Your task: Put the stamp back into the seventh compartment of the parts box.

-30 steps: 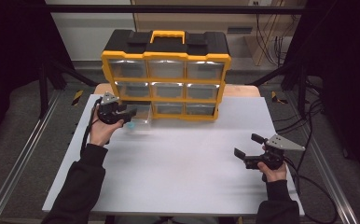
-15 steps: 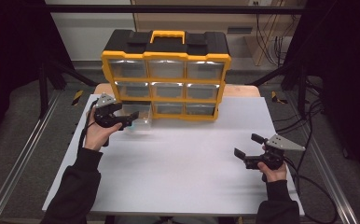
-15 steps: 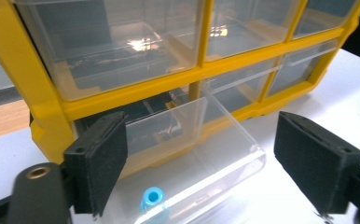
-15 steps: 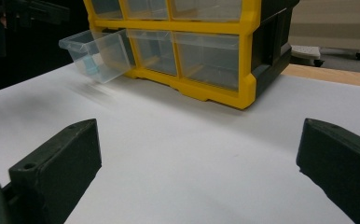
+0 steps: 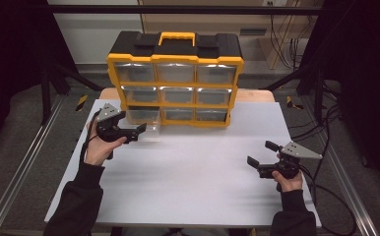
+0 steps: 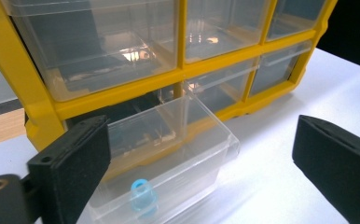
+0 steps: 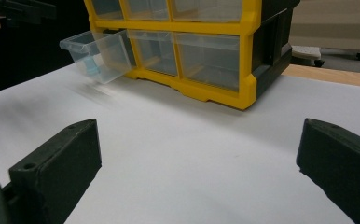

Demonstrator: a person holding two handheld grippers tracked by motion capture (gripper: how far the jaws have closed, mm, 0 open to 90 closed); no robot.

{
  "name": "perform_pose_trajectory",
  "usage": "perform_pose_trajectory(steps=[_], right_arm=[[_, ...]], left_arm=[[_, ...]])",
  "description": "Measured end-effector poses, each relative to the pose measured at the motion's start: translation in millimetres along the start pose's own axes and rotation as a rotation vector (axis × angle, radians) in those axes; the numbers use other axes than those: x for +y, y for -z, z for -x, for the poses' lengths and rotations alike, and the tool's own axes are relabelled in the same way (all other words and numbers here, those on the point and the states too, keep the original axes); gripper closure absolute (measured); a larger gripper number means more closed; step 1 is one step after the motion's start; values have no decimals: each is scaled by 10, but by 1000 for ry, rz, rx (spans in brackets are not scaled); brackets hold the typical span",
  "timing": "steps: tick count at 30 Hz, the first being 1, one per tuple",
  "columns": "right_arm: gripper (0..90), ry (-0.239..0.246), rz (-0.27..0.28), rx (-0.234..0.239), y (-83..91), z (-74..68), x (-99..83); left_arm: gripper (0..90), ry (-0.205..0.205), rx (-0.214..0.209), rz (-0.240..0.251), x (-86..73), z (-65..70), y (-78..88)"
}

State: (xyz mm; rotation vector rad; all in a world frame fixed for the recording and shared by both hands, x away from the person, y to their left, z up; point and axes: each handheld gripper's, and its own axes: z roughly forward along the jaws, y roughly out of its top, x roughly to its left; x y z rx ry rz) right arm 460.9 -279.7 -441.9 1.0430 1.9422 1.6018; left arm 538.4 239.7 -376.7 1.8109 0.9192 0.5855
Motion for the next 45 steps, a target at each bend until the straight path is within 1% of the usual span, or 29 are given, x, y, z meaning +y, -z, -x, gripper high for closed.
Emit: perform_pose_trajectory(steps=[5,10,13,16,22,23,26,30,37,45], right_arm=[[3,0,0,0,1,1,0],[3,2,1,0,-3,0,-1],[3,4,2,1,-7,3,-3],[3,2,0,1,-7,-1,-4],[3,2,0,2,-7,0,-3],[3,7,0,-2,-6,2,-3],[3,0,1,0,-1,1,0],[3,0,1,3,-5,1,-2],[3,3,4,2,2,3,2],[3,-2,0,3,0,-2,0]], left_arm=[[19,-19,-7,-7,-50,27,53],[16,-19,-11,-2,-96,33,99],[12,-25,-11,-9,-139,33,111],[12,-20,-9,-15,-184,31,111],[8,-23,-9,-24,-253,28,134],[7,-29,-10,-26,-262,29,141],[4,-25,-21,-23,-277,39,153],[5,-24,-19,-18,-297,52,169],[4,-20,-25,-37,-377,39,172],[4,-6,-40,-45,-449,38,164]])
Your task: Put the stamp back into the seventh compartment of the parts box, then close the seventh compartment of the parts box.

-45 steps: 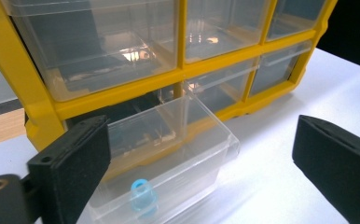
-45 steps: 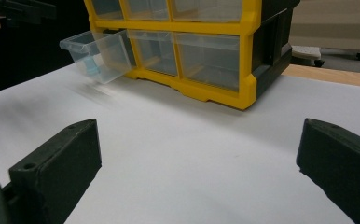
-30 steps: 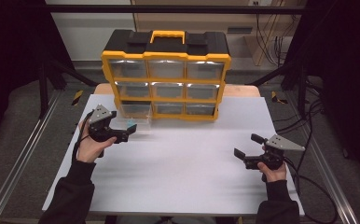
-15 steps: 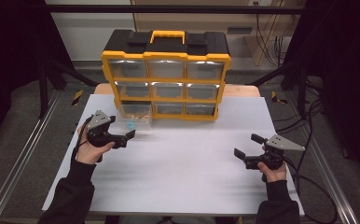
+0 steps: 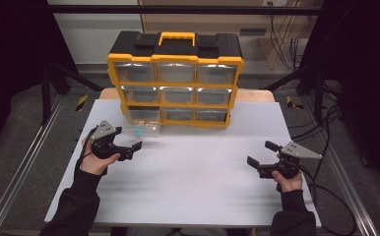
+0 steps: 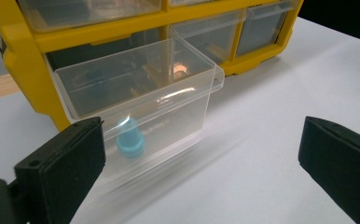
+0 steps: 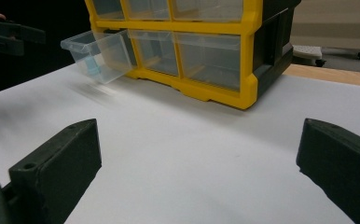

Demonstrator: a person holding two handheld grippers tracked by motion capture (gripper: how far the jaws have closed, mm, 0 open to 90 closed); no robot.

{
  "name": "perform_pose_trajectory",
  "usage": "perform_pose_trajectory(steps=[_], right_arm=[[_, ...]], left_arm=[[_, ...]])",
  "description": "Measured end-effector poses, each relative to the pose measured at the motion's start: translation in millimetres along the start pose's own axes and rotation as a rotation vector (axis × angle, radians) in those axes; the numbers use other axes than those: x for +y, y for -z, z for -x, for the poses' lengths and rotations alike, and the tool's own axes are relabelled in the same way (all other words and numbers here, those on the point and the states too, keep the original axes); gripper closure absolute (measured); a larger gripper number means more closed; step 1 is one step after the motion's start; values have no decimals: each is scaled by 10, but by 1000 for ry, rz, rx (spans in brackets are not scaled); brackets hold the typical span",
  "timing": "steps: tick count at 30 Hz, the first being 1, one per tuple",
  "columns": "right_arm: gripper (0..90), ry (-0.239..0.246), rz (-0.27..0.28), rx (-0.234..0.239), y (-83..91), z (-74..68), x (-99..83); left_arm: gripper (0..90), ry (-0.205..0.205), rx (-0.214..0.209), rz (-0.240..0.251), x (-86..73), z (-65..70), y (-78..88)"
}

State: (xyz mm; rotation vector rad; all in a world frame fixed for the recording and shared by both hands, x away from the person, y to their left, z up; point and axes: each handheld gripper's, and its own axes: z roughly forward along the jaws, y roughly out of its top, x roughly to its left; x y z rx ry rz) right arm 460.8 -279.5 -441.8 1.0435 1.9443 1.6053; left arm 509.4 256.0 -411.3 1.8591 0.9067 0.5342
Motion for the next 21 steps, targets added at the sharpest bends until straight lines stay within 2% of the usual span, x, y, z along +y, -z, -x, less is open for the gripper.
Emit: perform_pose_trajectory(steps=[21], right_arm=[[3,3,-3,-1,-17,-1,-4]], left_arm=[[12,-2,8,-59,-143,-16,-105]])
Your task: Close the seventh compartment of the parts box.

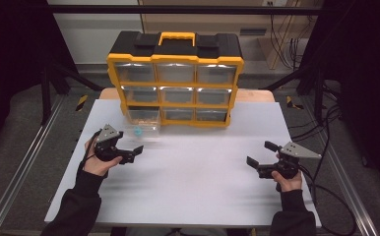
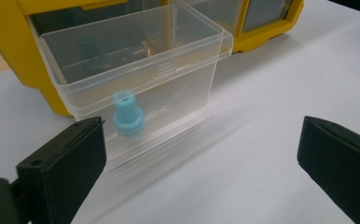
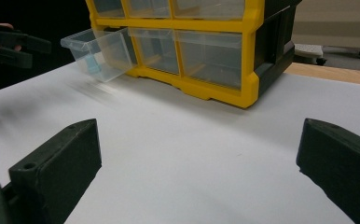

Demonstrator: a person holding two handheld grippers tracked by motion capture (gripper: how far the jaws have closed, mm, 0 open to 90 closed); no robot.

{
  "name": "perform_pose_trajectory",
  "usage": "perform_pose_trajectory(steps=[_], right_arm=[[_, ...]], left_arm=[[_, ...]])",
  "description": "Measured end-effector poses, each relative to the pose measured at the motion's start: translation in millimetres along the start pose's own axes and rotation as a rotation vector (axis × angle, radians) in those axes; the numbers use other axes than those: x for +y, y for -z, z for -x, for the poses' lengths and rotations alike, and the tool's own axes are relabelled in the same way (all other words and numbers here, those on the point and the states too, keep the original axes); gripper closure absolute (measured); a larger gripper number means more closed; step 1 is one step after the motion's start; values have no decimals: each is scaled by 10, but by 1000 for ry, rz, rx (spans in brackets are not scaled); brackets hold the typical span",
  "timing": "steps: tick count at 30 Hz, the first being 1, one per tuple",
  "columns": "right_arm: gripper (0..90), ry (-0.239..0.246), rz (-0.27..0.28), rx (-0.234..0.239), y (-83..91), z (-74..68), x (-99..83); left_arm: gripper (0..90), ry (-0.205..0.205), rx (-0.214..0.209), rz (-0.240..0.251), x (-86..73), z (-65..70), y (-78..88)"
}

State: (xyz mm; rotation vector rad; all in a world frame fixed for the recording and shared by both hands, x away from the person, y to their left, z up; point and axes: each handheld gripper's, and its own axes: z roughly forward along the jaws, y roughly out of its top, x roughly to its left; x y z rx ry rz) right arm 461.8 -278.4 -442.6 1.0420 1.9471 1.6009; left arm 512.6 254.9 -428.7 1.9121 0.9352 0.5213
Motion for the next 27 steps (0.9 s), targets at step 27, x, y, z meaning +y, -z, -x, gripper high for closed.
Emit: perform_pose_trajectory(steps=[27], right_arm=[[3,0,0,3,9,1,0]], left_arm=[[241,14,29,-43,-38,-30,-102]])
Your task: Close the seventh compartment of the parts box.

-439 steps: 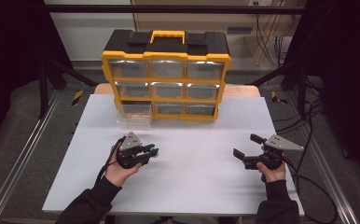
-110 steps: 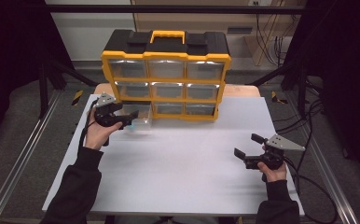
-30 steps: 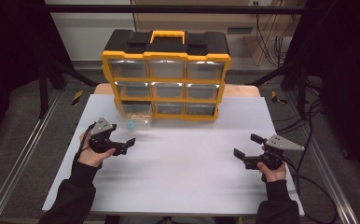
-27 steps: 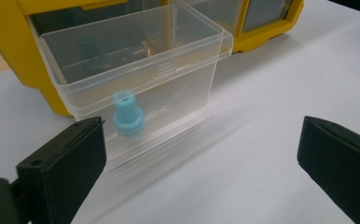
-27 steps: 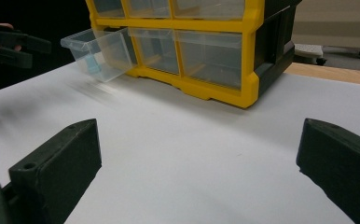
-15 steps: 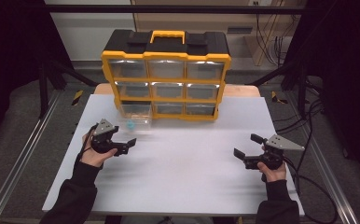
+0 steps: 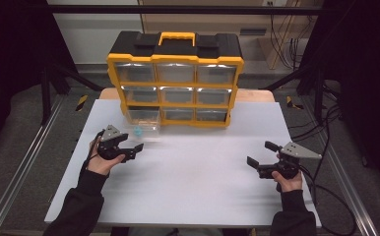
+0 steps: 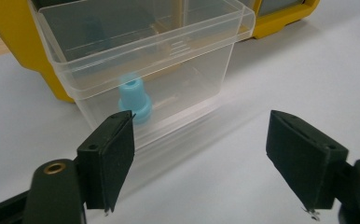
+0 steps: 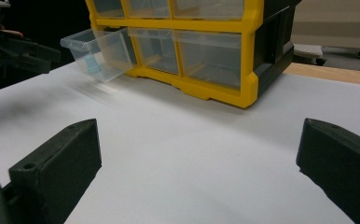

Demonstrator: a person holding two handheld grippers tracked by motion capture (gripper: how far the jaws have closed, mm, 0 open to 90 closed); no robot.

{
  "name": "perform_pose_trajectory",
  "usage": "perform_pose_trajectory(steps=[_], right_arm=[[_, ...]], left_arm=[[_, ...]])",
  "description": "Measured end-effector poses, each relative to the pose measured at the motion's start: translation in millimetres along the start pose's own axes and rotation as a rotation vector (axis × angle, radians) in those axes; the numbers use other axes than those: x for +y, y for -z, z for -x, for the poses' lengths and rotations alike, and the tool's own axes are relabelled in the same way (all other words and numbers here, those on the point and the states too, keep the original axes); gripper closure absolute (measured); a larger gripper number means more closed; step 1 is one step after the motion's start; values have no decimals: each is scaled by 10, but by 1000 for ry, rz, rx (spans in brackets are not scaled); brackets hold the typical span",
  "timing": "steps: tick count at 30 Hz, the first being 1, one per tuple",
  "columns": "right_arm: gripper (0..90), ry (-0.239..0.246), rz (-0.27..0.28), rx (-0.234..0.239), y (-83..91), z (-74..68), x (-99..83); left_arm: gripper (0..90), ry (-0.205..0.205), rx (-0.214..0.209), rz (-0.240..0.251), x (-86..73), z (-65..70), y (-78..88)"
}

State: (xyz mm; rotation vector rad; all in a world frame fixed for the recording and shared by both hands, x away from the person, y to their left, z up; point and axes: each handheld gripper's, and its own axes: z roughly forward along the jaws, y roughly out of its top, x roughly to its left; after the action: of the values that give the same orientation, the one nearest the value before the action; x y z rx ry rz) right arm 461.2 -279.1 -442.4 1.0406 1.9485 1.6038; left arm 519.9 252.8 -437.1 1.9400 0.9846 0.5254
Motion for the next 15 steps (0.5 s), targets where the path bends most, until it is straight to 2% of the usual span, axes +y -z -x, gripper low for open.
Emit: perform_pose_trajectory(steps=[4,9,15], right_arm=[[3,0,-2,1,-2,-2,-2],[3,-1,-1,0,10,0,-1],[3,-3,-1,1,9,2,-1]], left_arm=[[302,9,0,11,5,-16,2],[369,10,2,0,-6,-27,-28],[456,-2,5,6,0,-22,-55]])
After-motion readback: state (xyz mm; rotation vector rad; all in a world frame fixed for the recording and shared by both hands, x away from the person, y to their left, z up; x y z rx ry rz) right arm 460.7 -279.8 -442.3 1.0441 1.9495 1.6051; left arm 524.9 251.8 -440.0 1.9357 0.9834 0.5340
